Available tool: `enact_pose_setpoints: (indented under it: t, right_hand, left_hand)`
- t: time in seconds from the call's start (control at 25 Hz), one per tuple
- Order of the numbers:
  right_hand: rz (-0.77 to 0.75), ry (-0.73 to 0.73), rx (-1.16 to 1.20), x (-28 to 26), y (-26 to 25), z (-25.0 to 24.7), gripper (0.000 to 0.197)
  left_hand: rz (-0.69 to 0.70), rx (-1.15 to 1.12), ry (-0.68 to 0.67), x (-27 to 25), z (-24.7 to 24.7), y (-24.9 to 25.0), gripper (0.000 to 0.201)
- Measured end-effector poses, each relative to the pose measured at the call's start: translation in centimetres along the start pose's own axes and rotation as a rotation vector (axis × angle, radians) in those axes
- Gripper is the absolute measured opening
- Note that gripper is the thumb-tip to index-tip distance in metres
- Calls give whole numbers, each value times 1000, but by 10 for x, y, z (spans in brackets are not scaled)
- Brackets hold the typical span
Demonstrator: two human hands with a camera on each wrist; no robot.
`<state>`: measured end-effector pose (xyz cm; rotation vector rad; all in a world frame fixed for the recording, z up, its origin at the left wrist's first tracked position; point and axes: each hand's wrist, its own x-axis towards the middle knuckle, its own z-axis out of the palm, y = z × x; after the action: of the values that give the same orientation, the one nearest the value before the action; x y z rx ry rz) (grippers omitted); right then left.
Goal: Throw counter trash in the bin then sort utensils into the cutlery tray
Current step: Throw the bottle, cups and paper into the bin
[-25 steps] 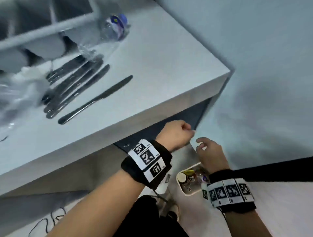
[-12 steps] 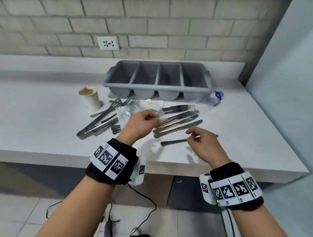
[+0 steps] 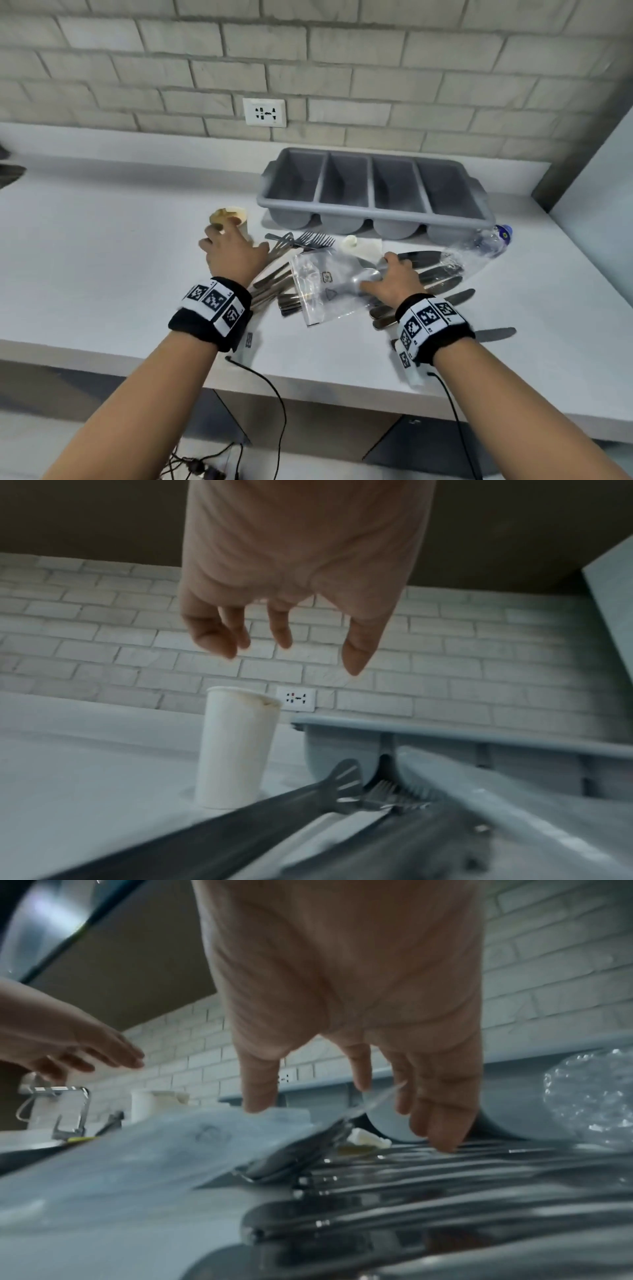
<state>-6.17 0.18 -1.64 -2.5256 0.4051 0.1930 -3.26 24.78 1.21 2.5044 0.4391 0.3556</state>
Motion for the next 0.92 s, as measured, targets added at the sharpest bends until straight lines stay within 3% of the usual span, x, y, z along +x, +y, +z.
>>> enact_pose_setpoints:
  t: [0.12,0.28,0.36,0.48,0.72,0.92]
  right_hand:
    - [77,8,23,12,-9,7,100]
    - [138,8,77,20,-16,12,69]
    - [160,27,57,22,-17,12,56]
    - [166,96,16,24,-19,15,40]
    - [85,298,156,14,-12,-1,16]
    - [69,330,474,-30,37,-34,12]
  left_hand:
    - [-11,39,-13,39,0,-11,87]
    - [-79,64,-193,80,7,-22,98]
    - [-73,14,-253,90,8,-24,89]
    - [-67,-66,-239,94,4,-26,74]
    - [26,-324,-103,59,-31,-3,74]
    - [33,-679,-409,-29,-33,49,63]
